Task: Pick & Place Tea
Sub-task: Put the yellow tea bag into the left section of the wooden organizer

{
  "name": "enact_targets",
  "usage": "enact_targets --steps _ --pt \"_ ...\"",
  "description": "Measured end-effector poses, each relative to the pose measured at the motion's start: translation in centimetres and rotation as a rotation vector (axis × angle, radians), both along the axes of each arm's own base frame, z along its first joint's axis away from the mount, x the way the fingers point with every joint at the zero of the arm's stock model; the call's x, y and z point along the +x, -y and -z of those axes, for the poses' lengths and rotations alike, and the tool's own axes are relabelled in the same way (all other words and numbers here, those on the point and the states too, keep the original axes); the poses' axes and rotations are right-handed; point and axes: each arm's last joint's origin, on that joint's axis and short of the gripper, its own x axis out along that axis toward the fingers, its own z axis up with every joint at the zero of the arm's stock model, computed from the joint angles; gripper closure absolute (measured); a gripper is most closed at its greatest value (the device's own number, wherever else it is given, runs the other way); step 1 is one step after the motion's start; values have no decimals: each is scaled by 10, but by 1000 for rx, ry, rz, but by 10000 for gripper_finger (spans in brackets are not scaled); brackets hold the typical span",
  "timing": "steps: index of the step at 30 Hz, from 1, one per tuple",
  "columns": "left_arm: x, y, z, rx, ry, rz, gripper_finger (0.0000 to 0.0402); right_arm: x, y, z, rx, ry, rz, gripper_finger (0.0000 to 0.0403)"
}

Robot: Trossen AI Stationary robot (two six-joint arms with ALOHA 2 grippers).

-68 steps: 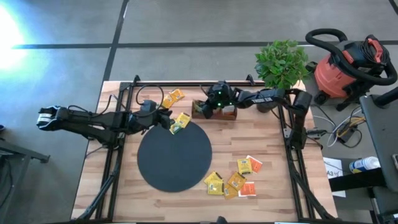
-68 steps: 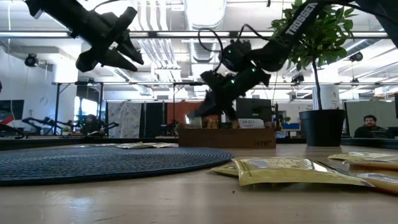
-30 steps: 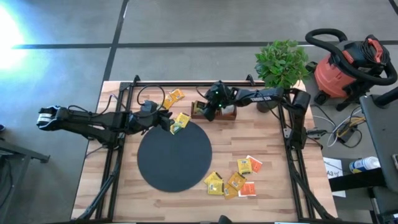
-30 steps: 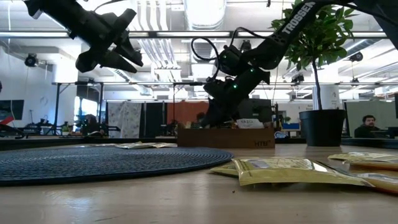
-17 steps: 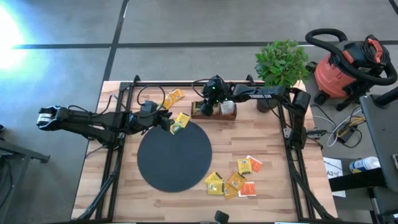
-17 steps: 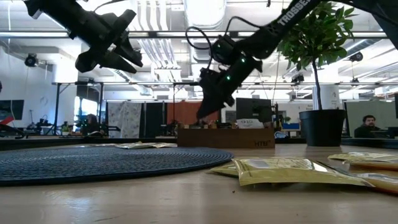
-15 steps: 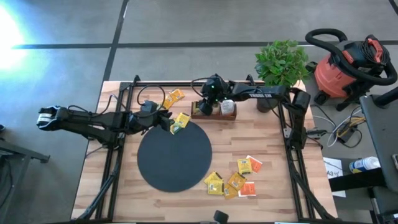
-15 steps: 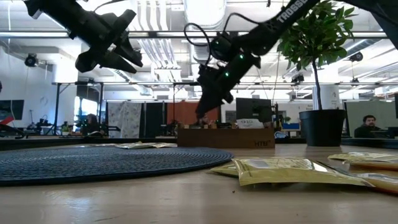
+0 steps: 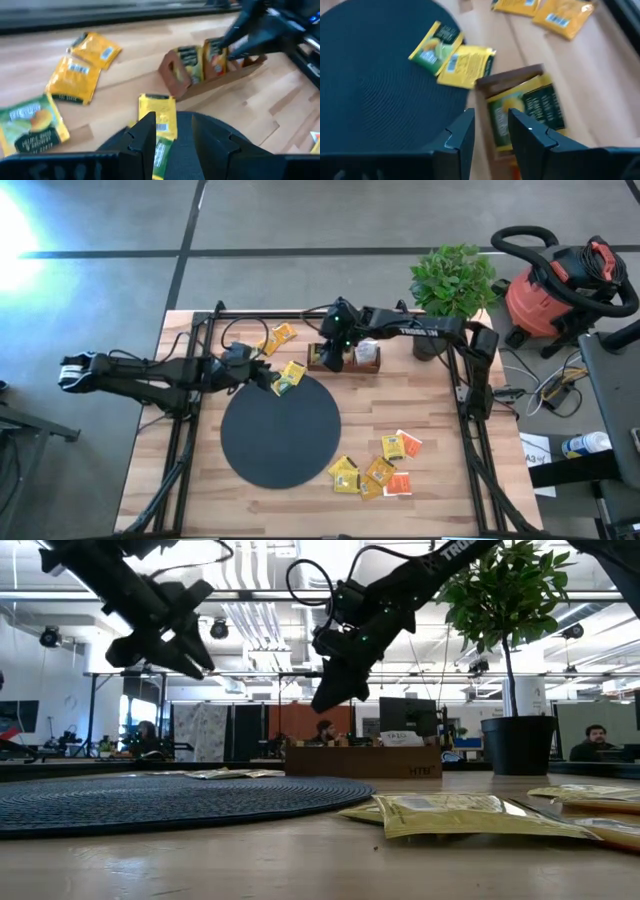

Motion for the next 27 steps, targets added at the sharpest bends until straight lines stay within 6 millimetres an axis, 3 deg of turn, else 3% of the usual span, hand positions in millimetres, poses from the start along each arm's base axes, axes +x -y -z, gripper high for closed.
enact_targets --steps 8,13,19,27 --pt "-6 -3 23 -177 -5 -6 280 12 -40 2 18 -18 -92 293" --pt "-9 -2 38 -227 -12 -6 280 18 -58 1 99 -17 -39 296" --pt "-5 0 46 -146 9 136 280 27 -66 -3 257 50 132 290" --pt "-3 -1 71 -136 -75 155 280 32 -73 -4 293 80 157 290"
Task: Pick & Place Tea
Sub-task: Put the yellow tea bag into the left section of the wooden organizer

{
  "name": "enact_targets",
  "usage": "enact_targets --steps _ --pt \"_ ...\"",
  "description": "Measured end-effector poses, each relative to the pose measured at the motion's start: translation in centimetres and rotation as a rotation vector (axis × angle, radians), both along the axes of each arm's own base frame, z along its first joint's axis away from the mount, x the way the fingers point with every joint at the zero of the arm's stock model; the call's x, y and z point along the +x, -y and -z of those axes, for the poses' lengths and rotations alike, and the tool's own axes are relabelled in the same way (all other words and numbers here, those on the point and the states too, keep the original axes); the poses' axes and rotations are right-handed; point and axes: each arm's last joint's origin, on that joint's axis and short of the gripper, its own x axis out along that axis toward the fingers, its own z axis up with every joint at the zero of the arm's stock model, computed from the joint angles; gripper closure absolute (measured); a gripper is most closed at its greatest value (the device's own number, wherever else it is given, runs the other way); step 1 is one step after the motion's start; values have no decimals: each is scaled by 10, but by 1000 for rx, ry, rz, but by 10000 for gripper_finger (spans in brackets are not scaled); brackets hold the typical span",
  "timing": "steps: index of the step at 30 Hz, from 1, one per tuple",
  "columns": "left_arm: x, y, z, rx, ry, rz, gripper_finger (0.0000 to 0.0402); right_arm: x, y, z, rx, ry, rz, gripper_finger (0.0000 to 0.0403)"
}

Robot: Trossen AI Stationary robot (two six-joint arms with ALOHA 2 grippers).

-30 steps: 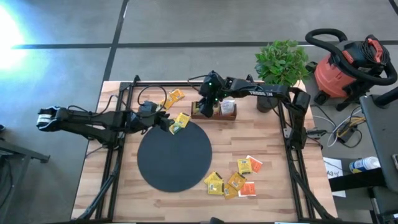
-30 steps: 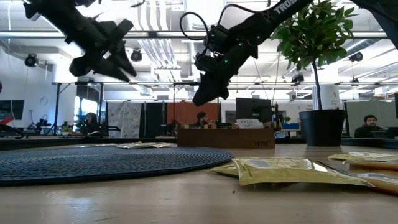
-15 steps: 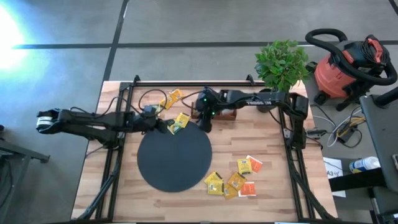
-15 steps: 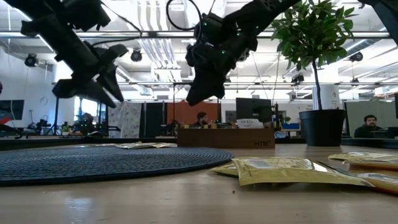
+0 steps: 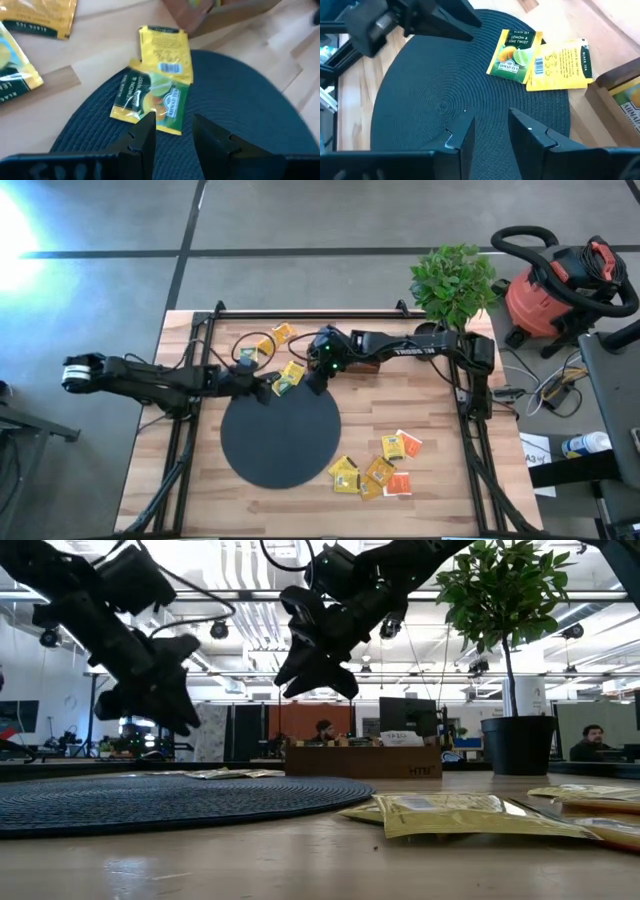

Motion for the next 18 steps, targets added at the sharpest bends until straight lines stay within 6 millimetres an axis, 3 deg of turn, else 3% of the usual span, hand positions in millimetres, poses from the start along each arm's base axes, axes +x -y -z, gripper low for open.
enact_targets --steps 7,18 --pt "22 -2 17 28 66 18 280 0 -1 0 17 -1 16 296" --pt "56 -4 49 -4 -97 84 280 0 -1 0 15 -3 18 295"
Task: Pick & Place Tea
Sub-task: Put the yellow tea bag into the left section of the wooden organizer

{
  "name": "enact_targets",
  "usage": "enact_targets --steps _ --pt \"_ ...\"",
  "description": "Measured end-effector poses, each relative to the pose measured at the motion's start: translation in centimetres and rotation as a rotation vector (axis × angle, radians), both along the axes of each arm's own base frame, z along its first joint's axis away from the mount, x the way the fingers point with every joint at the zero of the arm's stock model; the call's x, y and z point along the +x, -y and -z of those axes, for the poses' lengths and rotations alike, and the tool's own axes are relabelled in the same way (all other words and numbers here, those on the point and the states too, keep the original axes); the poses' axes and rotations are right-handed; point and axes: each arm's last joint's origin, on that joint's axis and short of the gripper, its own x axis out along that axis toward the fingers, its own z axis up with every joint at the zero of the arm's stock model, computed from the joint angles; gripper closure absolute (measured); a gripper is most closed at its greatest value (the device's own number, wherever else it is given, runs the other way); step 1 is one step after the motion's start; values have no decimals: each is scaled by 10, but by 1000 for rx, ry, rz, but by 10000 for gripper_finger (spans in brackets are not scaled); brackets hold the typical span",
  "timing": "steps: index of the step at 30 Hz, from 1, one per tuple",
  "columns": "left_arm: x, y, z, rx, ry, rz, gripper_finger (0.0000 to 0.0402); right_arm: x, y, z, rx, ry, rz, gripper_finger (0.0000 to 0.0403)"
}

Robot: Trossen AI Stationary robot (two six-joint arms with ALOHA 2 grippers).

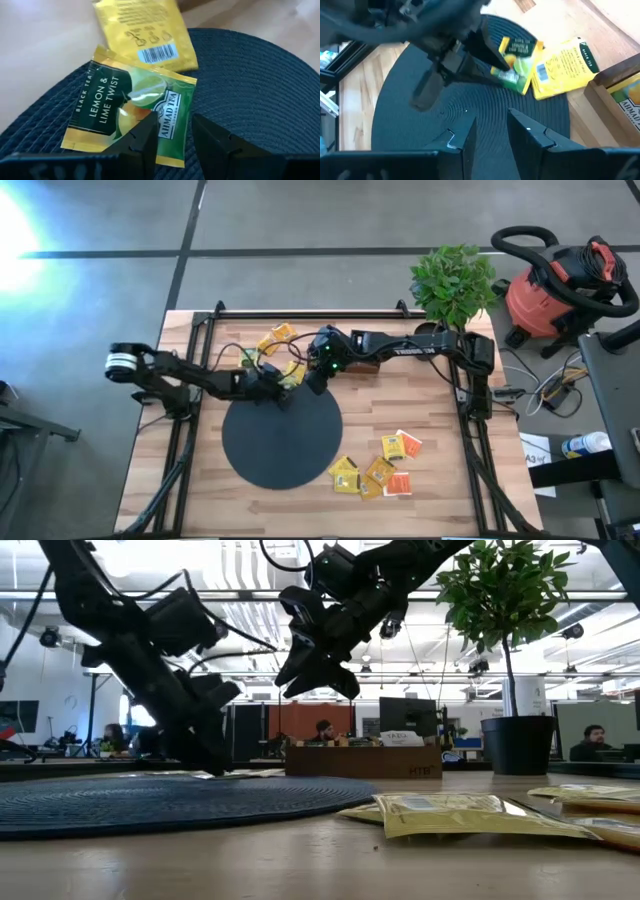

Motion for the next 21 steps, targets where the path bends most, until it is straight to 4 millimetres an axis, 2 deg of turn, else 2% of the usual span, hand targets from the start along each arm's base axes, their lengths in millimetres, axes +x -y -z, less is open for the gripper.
enact_targets --steps 4,14,17,21 --pt "1 5 2 -72 2 48 280 0 0 0 -2 0 0 294" --pt "-10 18 -28 -199 96 205 280 -1 1 1 -15 -6 8 293" --pt "-19 18 -34 -179 64 148 280 -2 1 3 9 -15 5 295" --pt "-39 13 -39 -80 -14 -76 280 -2 0 5 69 -24 15 294"
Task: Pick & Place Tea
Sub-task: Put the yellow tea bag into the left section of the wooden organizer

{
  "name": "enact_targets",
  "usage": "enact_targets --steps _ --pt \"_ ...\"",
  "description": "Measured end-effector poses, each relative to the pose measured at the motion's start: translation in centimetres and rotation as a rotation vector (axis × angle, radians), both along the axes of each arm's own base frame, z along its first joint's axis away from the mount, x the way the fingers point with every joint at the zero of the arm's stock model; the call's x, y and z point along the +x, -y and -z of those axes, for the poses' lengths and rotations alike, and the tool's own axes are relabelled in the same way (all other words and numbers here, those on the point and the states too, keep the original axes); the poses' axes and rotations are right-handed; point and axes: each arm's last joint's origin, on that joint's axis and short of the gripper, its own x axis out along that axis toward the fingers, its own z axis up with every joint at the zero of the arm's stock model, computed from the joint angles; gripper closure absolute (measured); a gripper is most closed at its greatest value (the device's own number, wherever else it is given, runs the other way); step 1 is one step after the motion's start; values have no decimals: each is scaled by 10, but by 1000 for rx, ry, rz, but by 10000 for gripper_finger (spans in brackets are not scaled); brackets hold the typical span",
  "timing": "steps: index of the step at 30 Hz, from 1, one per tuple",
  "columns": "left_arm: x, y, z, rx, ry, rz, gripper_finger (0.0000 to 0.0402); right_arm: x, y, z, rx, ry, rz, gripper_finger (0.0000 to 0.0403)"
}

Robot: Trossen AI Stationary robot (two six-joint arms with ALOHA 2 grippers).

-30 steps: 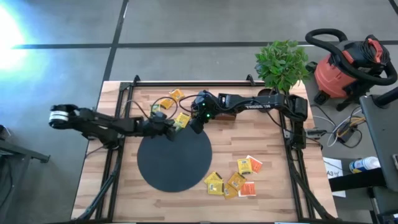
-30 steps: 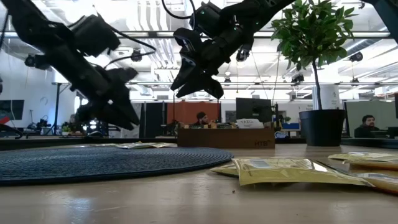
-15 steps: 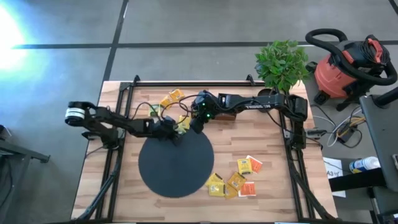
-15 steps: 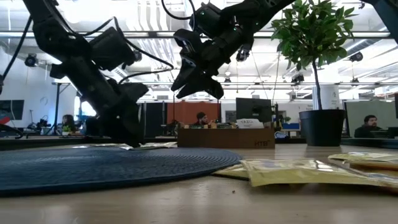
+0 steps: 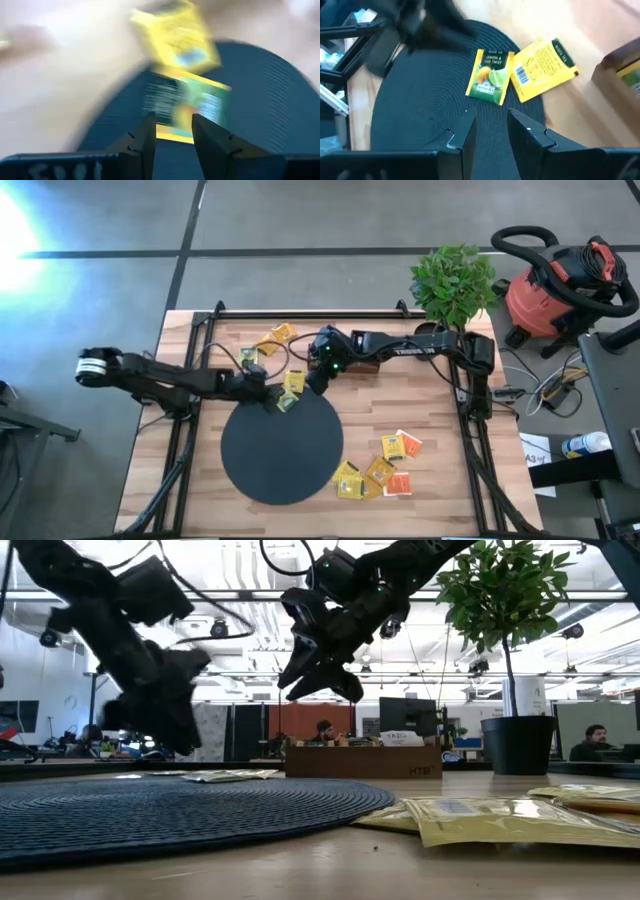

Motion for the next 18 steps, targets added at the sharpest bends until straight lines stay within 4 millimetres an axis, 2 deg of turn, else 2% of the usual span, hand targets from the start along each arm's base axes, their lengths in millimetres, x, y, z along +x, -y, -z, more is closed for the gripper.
enact_targets --steps 4,8,12,18 --pt "-11 -2 0 32 -44 -81 280 4 -1 11 75 -15 2 289" --pt "-9 -2 5 29 -65 -72 280 10 -3 35 185 -63 -26 283" --pt "-5 -2 17 10 -103 -91 280 17 -11 56 224 -102 -24 279" --pt "2 0 24 -80 -108 -89 280 26 -18 70 257 -93 -9 275"
